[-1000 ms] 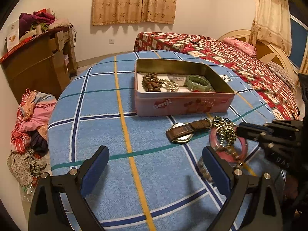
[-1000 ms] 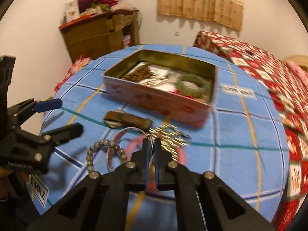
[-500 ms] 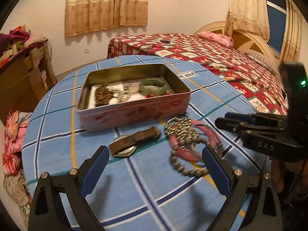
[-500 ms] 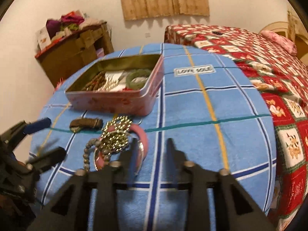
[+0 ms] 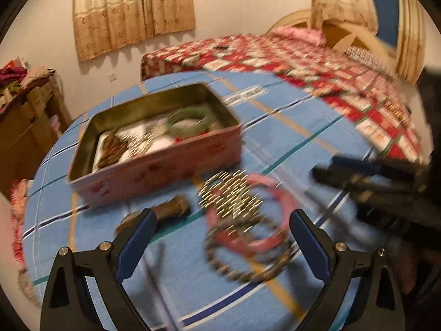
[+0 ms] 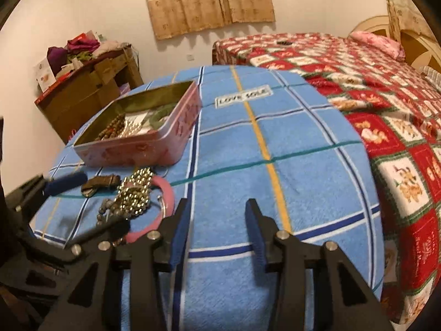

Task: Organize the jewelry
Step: 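Grasp the brown leather watch with the left tool while the right tool grasps the grey bead bracelet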

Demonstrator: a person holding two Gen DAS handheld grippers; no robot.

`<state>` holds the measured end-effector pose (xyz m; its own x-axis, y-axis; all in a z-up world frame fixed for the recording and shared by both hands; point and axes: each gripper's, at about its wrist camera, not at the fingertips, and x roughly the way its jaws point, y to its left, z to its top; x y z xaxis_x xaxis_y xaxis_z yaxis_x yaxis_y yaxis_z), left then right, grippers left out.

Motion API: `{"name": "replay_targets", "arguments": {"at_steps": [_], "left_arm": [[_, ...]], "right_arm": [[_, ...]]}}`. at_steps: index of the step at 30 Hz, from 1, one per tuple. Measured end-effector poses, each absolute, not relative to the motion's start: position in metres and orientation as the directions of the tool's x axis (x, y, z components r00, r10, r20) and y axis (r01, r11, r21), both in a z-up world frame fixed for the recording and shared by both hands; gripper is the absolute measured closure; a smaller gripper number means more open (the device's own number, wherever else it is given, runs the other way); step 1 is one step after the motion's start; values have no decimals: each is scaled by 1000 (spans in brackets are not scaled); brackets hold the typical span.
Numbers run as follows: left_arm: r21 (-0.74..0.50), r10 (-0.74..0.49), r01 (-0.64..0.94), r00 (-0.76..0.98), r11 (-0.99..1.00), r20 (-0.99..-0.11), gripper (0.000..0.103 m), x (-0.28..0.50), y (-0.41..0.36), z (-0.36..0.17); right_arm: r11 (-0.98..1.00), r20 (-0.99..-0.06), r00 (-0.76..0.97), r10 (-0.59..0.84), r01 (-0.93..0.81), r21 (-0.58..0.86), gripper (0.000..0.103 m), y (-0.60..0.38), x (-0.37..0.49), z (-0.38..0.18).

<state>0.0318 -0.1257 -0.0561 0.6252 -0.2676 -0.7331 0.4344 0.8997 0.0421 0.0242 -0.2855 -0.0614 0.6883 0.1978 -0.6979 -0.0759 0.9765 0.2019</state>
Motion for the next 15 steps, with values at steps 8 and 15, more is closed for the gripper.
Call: {"name": "replay_targets", "arguments": {"at_steps": [8, 15], "left_arm": [[-33, -278, 358, 659, 933, -699, 6, 36, -55, -38], [-39, -336, 456, 594, 889, -731, 6, 68, -60, -57]], "right_arm": [[970, -695, 677, 241, -140, 199, 58, -271, 17, -63], [965, -687, 677, 263, -196, 177, 58, -255, 12, -59]]}}
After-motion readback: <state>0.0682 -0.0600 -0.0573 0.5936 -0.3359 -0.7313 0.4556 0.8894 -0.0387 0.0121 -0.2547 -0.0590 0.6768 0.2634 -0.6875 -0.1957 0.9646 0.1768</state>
